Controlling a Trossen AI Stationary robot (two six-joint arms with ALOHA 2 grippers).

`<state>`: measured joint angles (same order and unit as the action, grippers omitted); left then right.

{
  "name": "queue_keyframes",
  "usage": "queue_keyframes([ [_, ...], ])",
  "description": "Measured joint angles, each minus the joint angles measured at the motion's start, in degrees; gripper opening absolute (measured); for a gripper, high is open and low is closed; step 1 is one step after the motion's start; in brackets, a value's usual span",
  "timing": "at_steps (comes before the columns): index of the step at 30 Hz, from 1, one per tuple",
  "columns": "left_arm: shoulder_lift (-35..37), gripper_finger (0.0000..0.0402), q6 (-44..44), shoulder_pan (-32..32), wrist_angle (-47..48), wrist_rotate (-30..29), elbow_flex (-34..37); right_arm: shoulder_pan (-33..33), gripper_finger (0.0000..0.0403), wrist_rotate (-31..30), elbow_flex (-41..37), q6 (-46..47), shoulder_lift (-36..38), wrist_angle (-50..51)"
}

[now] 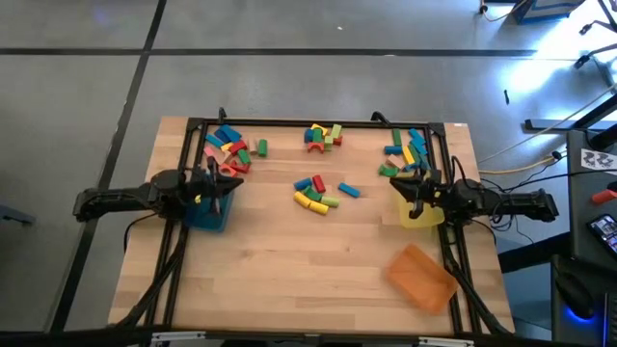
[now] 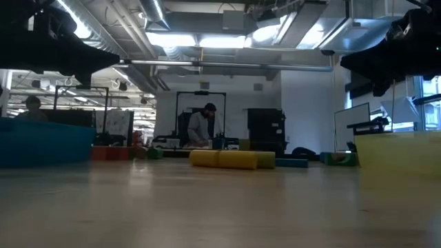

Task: Sort blocks by size
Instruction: Put the blue rectangular block into the yellow bin

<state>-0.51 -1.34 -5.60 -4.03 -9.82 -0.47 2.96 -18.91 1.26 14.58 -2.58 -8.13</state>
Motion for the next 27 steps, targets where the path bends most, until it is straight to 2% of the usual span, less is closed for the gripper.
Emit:
queue_keyframes([
  [8, -0.2, 0.0, -0.2, -1.4, -0.1, 0.3, 0.0, 0.0, 0.0048, -0.9, 0.3, -3.4, -11.0, -11.4],
  [15, -2.3, 0.0, -0.4, -1.3, 0.0, 0.6, 0.0, 0.0, 0.0048, -2.6, 5.7, -7.9, -23.6, -11.8],
  [23, -5.4, 0.0, 1.9, -1.6, -1.9, 0.6, 0.0, -0.1, 0.0048, -6.0, 12.8, -17.8, -37.8, -11.9],
  [27, -7.1, 0.0, 3.1, -1.6, -3.8, 0.6, 0.0, -0.1, 0.0048, -6.0, 16.4, -18.0, -45.1, -11.9],
])
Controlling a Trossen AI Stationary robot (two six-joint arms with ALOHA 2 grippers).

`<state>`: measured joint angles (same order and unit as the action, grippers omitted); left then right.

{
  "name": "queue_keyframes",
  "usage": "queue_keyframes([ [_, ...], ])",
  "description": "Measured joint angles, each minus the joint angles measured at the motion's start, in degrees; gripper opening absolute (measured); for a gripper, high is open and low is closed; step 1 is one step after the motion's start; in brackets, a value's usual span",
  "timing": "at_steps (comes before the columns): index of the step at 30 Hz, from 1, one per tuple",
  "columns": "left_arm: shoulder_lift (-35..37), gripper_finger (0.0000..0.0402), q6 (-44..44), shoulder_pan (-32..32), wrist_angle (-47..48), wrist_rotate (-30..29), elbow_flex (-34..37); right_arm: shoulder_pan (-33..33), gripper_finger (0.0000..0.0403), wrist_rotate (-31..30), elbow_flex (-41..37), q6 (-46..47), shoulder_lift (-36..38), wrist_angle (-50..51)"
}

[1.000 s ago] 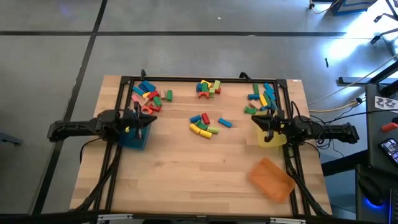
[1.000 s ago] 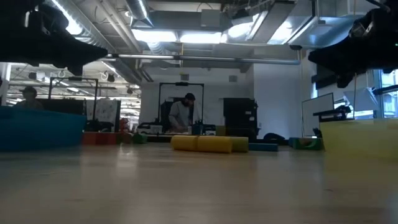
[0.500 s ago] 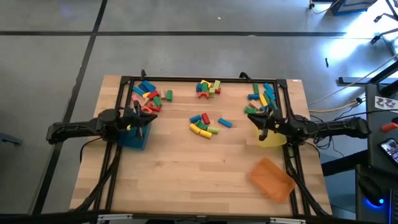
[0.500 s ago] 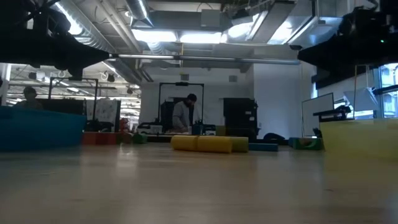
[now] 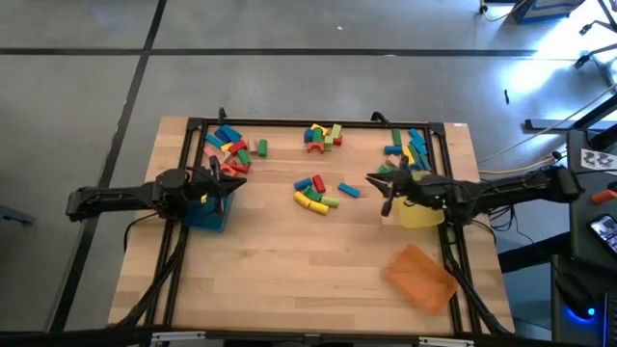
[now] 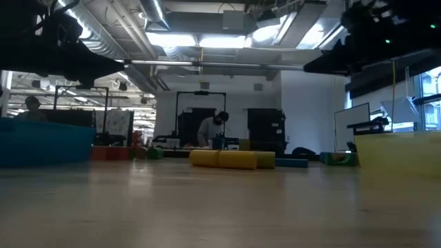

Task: Sort blocks by size
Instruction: Put the blue rectangular block into the yellow bin

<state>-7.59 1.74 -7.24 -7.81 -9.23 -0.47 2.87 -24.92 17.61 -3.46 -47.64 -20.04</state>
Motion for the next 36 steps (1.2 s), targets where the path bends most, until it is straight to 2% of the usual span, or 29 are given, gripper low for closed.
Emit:
queue_keyframes([
  [5, -1.8, 0.0, 0.0, 0.0, -3.4, 0.0, 0.0, -0.1, 0.0052, 0.0, 4.8, 0.0, -8.4, 0.6],
  [8, -2.4, 0.0, -0.1, 0.0, -4.0, 0.0, 0.0, -1.4, 0.007, 0.2, 8.1, -0.2, -13.1, 0.7],
  [12, -2.4, 0.0, -0.4, 0.0, -4.3, 0.0, 0.0, -4.3, 0.0119, 2.9, 12.7, 0.4, -18.8, 3.6],
  [17, -2.4, 0.0, -1.1, 0.0, -4.7, 0.0, 0.0, -8.5, 0.0187, 8.9, 18.5, 2.7, -25.0, 13.1],
  [22, -2.4, 0.0, -0.9, 0.0, -5.1, 0.0, 0.0, -11.8, 0.0228, 14.0, 22.3, 4.6, -31.1, 21.7],
  [29, -3.9, 0.0, -0.1, 0.0, -6.6, 0.0, 0.0, -15.0, 0.0238, 17.2, 22.9, 6.1, -38.8, 26.9],
  [36, -11.3, 0.0, 2.8, 0.0, -9.8, 1.6, -2.4, -14.9, 0.0239, 18.7, 22.9, 9.6, -44.6, 27.6],
])
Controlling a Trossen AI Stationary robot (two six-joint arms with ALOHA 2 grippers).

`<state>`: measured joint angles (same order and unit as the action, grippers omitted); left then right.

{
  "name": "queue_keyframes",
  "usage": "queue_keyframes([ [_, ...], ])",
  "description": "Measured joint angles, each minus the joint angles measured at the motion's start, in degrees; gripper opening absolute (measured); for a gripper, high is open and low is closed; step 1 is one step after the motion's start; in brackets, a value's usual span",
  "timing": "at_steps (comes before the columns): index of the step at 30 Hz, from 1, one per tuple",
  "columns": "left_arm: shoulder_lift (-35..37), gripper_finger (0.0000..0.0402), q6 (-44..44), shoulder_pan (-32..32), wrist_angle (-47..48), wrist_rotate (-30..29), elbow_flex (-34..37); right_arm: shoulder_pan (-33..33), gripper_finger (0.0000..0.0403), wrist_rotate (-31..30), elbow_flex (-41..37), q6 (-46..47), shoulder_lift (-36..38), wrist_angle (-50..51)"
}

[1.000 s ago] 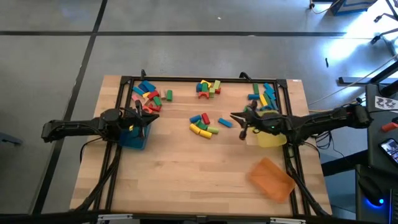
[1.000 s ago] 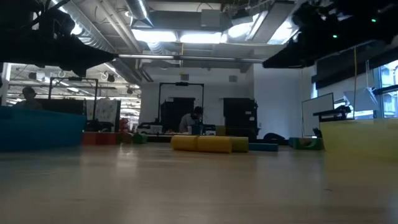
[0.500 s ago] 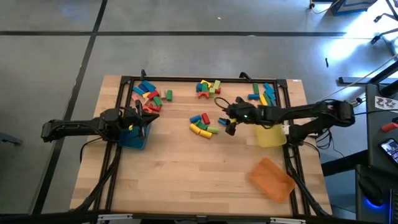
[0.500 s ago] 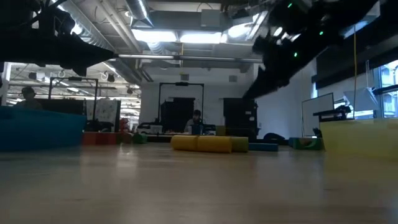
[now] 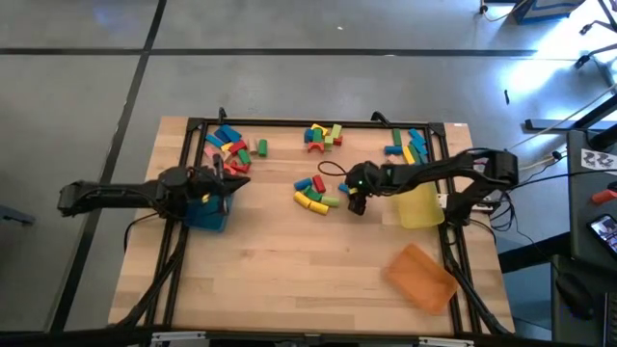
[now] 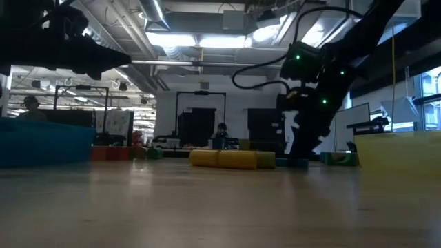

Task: Sort blocks by size
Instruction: Put the blue rectangular block into the yellow bin

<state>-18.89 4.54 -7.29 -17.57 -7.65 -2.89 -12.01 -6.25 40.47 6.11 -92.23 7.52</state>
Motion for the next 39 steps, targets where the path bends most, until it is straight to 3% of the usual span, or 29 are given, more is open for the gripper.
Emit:
queue_keyframes([
  [6, -6.8, 0.0, 0.2, 0.0, 0.5, 0.0, -1.0, 0.0, 0.0223, -0.2, 0.2, 1.2, -1.3, -0.5],
  [16, -9.4, 0.0, 10.4, 0.0, -0.1, 0.0, -1.1, 0.0, 0.0111, -0.5, 0.2, 1.2, -1.4, -0.6],
  [27, -9.4, 0.0, 12.7, 0.0, -0.6, 0.0, -1.1, 0.0, 0.0126, -1.2, -0.1, 3.8, -0.4, -0.3],
  [33, -9.4, 0.0, 15.0, 0.0, -1.4, 0.0, -1.2, -0.1, 0.0111, -2.8, -0.2, 3.7, 3.7, 1.4],
  [39, -9.3, 0.0, 14.9, 0.0, -1.4, 0.0, -1.2, -0.1, 0.0129, -5.0, -0.2, 4.0, 9.9, 5.5],
])
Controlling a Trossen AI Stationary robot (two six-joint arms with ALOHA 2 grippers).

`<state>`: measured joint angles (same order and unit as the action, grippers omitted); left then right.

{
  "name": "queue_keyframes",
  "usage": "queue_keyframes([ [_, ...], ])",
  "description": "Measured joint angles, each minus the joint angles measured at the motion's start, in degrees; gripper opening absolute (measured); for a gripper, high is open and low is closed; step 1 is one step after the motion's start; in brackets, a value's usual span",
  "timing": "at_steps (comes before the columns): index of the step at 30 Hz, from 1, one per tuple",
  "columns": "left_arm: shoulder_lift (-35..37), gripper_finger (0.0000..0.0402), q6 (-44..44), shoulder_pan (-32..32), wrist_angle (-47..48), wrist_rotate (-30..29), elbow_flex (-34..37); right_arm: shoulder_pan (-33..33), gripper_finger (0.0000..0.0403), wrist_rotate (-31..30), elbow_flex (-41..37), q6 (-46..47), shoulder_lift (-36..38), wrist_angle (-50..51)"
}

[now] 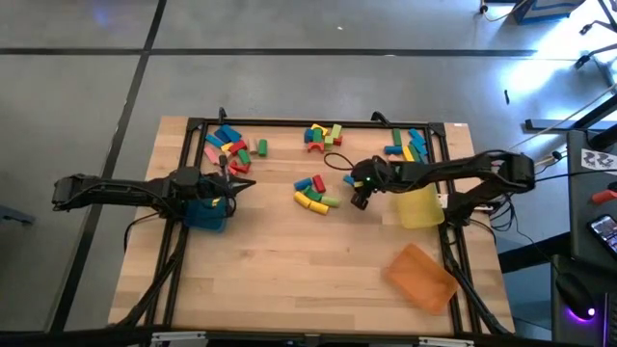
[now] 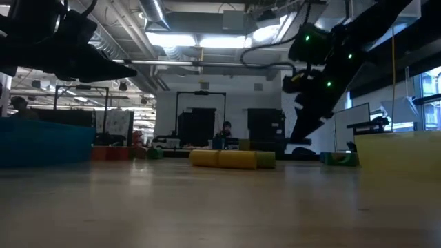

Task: Sort blocks by size
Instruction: Put the blue rectangular block into the yellow bin

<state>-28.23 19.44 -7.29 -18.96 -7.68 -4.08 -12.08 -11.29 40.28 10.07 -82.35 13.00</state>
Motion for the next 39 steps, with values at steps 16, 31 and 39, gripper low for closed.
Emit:
queue_keyframes([
  [16, -0.2, 0.0, 2.0, 0.0, -1.5, 0.0, 0.0, 0.0, 0.0119, -4.7, 0.1, 11.0, 24.0, 25.5],
  [31, -0.4, 0.0, 2.0, 0.0, -1.6, 0.0, 0.0, 0.0, 0.0121, -4.4, -2.1, 34.7, 29.7, 53.1],
  [39, -0.4, 0.0, 0.5, 0.0, -1.7, 0.0, 0.0, 0.0, 0.0135, -4.1, -7.0, 37.7, 29.6, 49.4],
])
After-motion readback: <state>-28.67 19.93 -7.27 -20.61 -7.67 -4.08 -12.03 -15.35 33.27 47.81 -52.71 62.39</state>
